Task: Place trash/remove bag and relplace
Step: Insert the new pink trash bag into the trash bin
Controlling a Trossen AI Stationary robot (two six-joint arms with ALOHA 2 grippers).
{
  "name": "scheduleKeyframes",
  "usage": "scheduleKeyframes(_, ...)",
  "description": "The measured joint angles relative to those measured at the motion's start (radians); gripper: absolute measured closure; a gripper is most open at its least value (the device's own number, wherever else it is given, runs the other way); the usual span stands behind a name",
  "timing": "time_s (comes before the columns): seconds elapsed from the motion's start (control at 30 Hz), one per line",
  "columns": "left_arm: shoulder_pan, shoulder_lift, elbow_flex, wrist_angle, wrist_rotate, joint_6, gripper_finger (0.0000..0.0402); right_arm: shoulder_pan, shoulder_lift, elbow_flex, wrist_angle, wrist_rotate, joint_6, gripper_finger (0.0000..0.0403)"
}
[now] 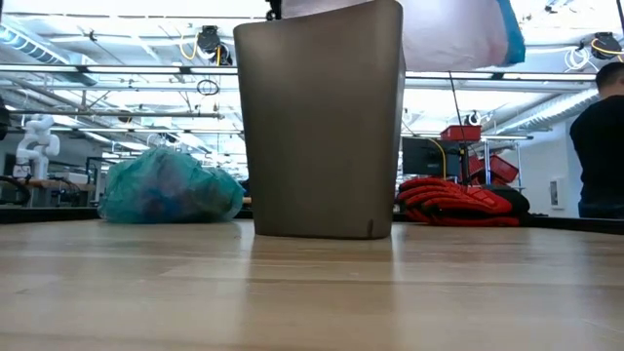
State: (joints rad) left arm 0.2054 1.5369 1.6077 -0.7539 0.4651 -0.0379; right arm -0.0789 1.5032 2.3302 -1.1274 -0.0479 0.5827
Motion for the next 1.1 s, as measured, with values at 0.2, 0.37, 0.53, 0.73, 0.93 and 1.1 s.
scheduleKeyframes(0.2, -0.023, 0.095, 0.0, -0.001, 0.018, 0.049, 0.0402, -0.023, 0.0, 0.0, 0.002, 0.0, 0.0, 0.0403)
scheduleKeyframes(0.37, -0.025, 0.178, 0.0, 0.006, 0.005, 0.088, 0.0402, -0.027, 0.0, 0.0, 0.004, 0.003, 0.0, 0.0403)
scheduleKeyframes(0.53, -0.015, 0.229, -0.002, 0.027, -0.049, 0.096, 0.0402, -0.026, 0.0, 0.0, 0.024, 0.005, 0.0, 0.0403)
scheduleKeyframes(0.73, 0.012, 0.226, -0.001, 0.062, -0.135, 0.097, 0.0402, -0.026, 0.0, 0.0, 0.024, 0.005, 0.004, 0.0403)
scheduleKeyframes(0.93, 0.048, 0.227, 0.0, 0.079, -0.181, 0.097, 0.0402, -0.026, 0.0, 0.0, 0.024, 0.005, 0.002, 0.0403)
scheduleKeyframes(1.1, 0.048, 0.256, -0.002, 0.103, -0.178, 0.096, 0.0402, -0.026, 0.0, 0.0, 0.024, 0.005, 0.0, 0.0403)
